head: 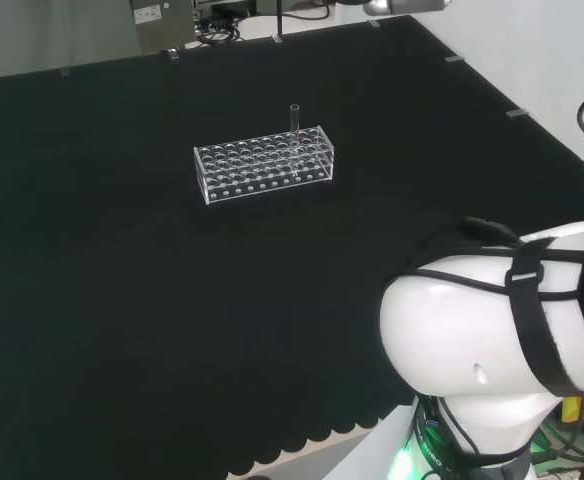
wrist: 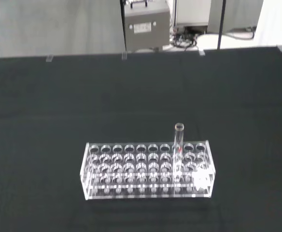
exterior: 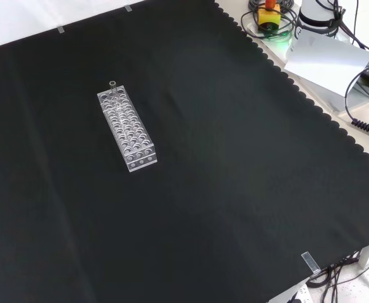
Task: Pick up the test tube.
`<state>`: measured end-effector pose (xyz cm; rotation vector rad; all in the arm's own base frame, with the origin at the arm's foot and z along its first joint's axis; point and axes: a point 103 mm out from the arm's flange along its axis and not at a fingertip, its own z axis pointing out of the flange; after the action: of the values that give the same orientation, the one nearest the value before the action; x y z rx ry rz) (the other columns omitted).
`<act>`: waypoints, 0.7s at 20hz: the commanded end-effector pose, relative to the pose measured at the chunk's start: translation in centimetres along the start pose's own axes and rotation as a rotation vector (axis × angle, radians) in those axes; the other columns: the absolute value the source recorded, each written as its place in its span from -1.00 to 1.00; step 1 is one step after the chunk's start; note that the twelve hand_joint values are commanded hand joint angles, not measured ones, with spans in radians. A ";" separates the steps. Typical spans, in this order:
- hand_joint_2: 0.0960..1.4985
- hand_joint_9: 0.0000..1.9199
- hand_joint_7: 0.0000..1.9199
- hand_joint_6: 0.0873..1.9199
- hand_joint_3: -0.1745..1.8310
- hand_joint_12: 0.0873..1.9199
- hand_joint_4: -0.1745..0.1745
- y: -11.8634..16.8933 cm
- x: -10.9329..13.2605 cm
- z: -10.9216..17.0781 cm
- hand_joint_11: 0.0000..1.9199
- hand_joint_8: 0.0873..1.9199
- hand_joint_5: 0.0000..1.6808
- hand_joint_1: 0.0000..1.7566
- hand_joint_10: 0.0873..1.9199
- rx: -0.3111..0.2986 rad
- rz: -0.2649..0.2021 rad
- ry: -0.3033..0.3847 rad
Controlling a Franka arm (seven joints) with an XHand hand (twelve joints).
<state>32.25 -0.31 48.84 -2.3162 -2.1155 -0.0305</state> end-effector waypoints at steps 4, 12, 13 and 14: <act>0.25 -1.00 -0.95 -1.00 -0.66 0.50 -0.25 8.0 -1.7 3.8 -1.00 -0.26 -0.81 -0.62 -0.17 0.088 0.010 0.000; 0.26 -0.99 -0.88 -1.00 -0.66 0.54 -0.31 12.0 -2.4 6.4 -1.00 -0.22 -0.76 -0.60 -0.08 0.156 0.017 0.003; 0.26 -0.99 -0.87 -1.00 -0.66 0.54 -0.31 12.5 -2.5 6.9 -1.00 -0.22 -0.76 -0.60 -0.07 0.168 0.018 0.009; 0.26 -0.98 -0.86 -1.00 -0.66 0.55 -0.32 12.9 -2.4 7.4 -1.00 -0.21 -0.75 -0.60 -0.07 0.179 0.015 0.009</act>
<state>40.54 -2.30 43.87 -2.2522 -2.0392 0.1118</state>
